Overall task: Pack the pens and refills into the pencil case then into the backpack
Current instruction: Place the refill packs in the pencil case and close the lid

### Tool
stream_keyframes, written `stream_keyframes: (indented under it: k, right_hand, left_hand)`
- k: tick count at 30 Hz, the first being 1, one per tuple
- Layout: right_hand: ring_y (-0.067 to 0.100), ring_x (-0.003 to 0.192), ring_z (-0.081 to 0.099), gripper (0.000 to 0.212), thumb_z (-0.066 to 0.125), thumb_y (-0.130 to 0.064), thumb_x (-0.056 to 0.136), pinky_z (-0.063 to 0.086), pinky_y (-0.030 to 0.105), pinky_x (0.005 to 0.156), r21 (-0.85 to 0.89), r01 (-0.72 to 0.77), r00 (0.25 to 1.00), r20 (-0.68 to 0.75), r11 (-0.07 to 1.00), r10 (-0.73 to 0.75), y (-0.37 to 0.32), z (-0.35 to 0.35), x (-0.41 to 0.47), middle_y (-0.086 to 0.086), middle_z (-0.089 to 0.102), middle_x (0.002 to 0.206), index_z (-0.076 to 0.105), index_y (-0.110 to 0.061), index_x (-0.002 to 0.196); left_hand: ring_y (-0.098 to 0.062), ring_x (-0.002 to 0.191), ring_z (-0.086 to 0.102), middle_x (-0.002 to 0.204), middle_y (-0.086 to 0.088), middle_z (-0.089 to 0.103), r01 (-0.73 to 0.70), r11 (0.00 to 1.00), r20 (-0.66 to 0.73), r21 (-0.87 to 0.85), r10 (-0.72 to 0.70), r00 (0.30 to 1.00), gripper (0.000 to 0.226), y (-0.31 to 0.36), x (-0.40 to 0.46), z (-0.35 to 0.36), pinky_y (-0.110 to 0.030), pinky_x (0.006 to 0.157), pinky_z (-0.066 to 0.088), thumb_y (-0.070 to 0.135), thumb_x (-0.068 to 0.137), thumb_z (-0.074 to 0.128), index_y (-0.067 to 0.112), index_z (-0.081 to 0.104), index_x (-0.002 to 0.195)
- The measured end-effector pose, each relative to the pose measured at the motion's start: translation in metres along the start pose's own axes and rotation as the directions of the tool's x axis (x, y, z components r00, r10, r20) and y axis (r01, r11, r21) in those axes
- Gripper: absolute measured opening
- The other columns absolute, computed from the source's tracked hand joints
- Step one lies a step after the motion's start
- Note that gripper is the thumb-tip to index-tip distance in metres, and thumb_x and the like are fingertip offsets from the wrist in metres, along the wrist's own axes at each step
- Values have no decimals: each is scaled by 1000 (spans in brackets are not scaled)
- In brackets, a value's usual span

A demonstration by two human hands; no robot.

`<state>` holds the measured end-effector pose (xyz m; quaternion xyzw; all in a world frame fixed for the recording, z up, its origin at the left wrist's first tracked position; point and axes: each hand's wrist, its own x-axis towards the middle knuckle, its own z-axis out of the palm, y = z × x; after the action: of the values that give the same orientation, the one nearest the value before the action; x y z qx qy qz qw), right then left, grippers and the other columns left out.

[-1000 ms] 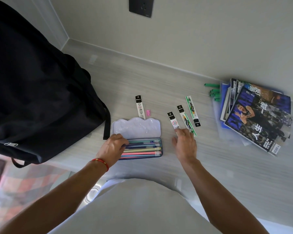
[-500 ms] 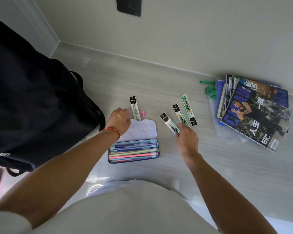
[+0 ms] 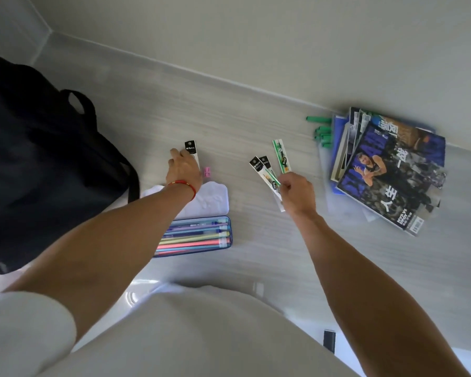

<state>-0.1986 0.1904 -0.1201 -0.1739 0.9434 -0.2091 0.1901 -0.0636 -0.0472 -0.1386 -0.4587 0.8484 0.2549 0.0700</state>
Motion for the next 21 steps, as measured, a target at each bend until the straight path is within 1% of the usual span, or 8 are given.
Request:
stream_keyframes:
  k: [2, 5, 7, 9, 12, 15, 18, 21]
  right_hand:
    - [34, 111, 56, 22, 65, -20, 87, 47, 39, 92, -65, -4, 999, -40, 998, 2, 1, 2, 2, 11, 63, 115, 68, -18, 109]
    - [33, 126, 44, 66, 80, -37, 78, 40, 46, 102, -152, -59, 998, 7, 987, 61, -2, 4, 7, 10, 46, 136, 51, -15, 133]
    - [35, 126, 43, 75, 84, -37, 74, 41, 46, 101, -201, -78, 995, 45, 976, 89, -3, 6, 14, 12, 44, 136, 46, -11, 134]
    - [38, 124, 44, 65, 80, -27, 80, 41, 46, 101, -218, -90, 995, 26, 972, 98, -4, 9, 20, 18, 46, 134, 47, -5, 132]
    - [41, 122, 46, 49, 69, -16, 90, 40, 43, 100, -185, -88, 996, -5, 979, 89, -6, 14, 20, 23, 49, 132, 48, 2, 130]
    - [45, 119, 51, 42, 64, -14, 93, 40, 44, 99, -165, -59, 998, 16, 985, 62, -6, 24, 13, 26, 53, 130, 48, 5, 127]
    - [46, 115, 55, 34, 56, -10, 96, 43, 46, 97, -151, -49, 996, 62, 987, 59, -8, 31, 0, 27, 55, 127, 51, 6, 125]
    - [42, 110, 58, 32, 55, -12, 96, 46, 45, 93, -121, -46, 992, 114, 992, 59, -11, 29, -10, 24, 57, 122, 53, 3, 124]
  left_hand:
    - [-42, 116, 50, 133, -25, 37, 42, 999, 13, -18, -42, 999, 55, 5, 2, -1, -46, 97, 44, 17, 88, 69, -7, 39, 127]
    - [-42, 119, 52, 131, -25, 46, 107, 994, 14, -8, -107, 994, 48, 10, 4, -4, -44, 99, 44, 12, 90, 64, -5, 40, 128]
    - [-40, 120, 54, 130, -24, 52, 153, 988, -11, 4, -153, 988, 46, 13, 7, -4, -42, 99, 45, 10, 89, 65, -2, 41, 126]
    - [-36, 121, 55, 130, -23, 53, 179, 983, -20, 37, -179, 984, 52, 17, 7, -7, -38, 99, 45, 14, 87, 70, -1, 40, 126]
    - [-35, 121, 56, 129, -21, 55, 204, 979, 7, -16, -204, 979, 58, 16, 11, -8, -37, 99, 45, 18, 82, 77, 0, 44, 126]
    - [-35, 104, 65, 110, -17, 68, 186, 972, 13, -143, -186, 982, 39, 10, 12, -9, -36, 86, 54, 16, 73, 77, 8, 64, 108]
    - [-33, 88, 67, 92, -13, 72, 91, 963, -55, -253, -108, 993, 21, 9, 9, -10, -37, 78, 57, 5, 70, 65, 10, 70, 90]
    - [-30, 83, 63, 94, -11, 66, -100, 954, -149, -284, 59, 987, 26, 19, 0, -21, -32, 75, 52, 1, 72, 57, 10, 68, 93]
